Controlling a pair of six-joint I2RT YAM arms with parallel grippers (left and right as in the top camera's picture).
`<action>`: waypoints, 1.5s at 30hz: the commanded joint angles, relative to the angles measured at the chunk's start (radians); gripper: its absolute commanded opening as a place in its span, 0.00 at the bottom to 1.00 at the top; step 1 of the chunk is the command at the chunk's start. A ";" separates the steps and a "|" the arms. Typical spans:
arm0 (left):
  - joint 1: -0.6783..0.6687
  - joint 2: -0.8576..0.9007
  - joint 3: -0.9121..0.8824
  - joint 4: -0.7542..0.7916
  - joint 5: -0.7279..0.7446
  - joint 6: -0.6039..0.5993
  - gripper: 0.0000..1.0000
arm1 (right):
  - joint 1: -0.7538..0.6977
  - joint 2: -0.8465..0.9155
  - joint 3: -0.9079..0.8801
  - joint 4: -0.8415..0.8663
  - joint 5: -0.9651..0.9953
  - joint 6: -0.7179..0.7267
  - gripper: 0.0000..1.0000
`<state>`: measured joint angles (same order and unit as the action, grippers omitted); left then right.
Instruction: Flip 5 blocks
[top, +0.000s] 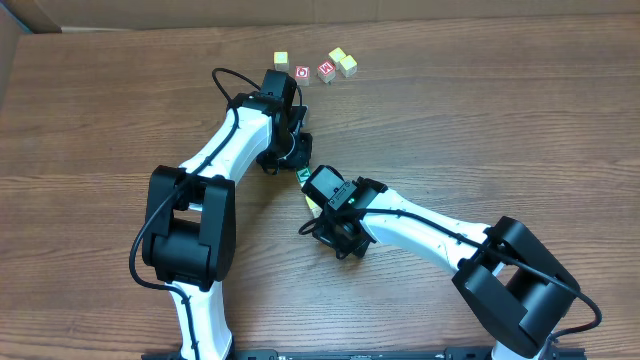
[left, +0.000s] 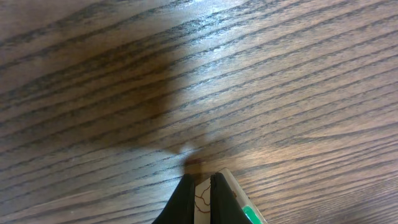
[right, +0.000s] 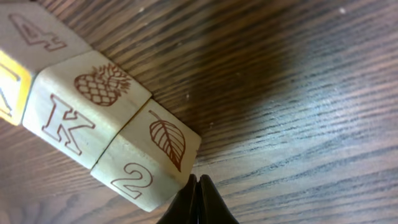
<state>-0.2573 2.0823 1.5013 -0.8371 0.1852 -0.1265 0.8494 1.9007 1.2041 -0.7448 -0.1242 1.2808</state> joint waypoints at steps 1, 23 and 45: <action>-0.005 0.023 0.015 0.005 0.042 0.022 0.04 | 0.018 -0.020 -0.006 0.006 0.007 0.106 0.04; -0.005 0.023 0.015 0.016 0.049 0.021 0.04 | 0.031 -0.020 -0.006 0.064 -0.035 0.201 0.04; 0.002 0.021 0.147 -0.018 0.028 -0.028 0.04 | 0.000 -0.047 0.100 -0.118 -0.074 0.024 0.04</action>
<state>-0.2573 2.0953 1.5650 -0.8352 0.2169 -0.1284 0.8753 1.9007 1.2228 -0.8181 -0.2302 1.4231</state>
